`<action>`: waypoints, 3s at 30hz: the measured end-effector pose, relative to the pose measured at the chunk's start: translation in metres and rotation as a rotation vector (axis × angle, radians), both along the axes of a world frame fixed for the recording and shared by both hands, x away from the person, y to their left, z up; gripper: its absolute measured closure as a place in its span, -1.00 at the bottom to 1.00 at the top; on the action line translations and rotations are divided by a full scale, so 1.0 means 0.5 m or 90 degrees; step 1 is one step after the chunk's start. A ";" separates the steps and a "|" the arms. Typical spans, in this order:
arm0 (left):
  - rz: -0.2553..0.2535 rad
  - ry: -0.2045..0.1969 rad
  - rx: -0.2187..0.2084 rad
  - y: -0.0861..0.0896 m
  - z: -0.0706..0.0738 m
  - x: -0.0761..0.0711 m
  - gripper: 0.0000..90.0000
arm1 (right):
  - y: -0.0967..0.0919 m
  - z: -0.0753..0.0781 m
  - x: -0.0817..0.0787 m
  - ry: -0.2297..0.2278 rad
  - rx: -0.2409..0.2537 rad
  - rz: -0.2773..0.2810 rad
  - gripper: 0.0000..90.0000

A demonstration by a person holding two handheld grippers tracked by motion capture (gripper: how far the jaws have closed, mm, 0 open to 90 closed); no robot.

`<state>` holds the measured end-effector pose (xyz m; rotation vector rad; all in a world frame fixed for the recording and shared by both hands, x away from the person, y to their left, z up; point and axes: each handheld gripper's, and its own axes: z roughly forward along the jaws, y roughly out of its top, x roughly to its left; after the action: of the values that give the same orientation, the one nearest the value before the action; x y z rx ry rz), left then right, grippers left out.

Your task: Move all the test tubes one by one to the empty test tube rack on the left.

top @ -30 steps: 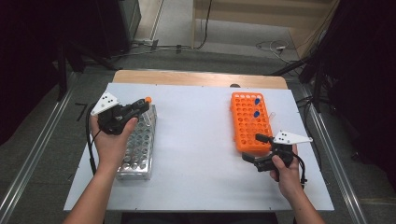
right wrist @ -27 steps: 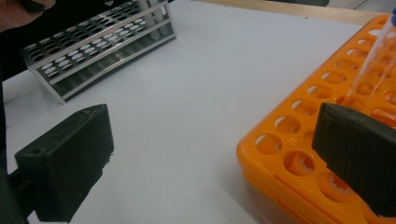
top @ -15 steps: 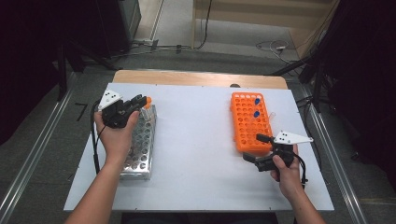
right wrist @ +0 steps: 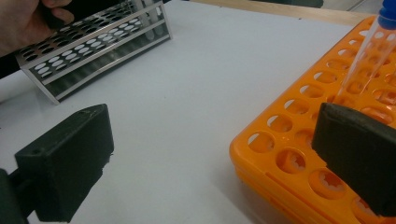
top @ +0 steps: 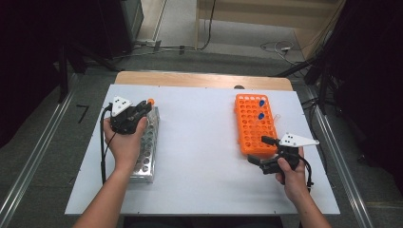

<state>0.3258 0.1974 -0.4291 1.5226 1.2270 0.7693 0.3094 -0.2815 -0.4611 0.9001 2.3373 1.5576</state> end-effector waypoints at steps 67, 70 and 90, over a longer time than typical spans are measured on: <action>-0.243 0.010 -0.058 -0.092 0.005 -0.119 -1.00 | -0.071 -0.036 0.175 0.020 -0.044 -0.272 0.26; -0.243 0.012 -0.058 -0.094 0.005 -0.119 -1.00 | -0.066 -0.036 0.168 0.014 -0.054 -0.269 0.24; -0.258 0.015 -0.054 -0.106 0.006 -0.124 -1.00 | -0.091 0.001 0.139 -0.034 -0.023 -0.286 0.63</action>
<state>0.2639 0.1445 -0.4261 1.6417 0.9111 0.4272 0.3789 -0.3272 -0.4606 1.2503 1.9410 1.3280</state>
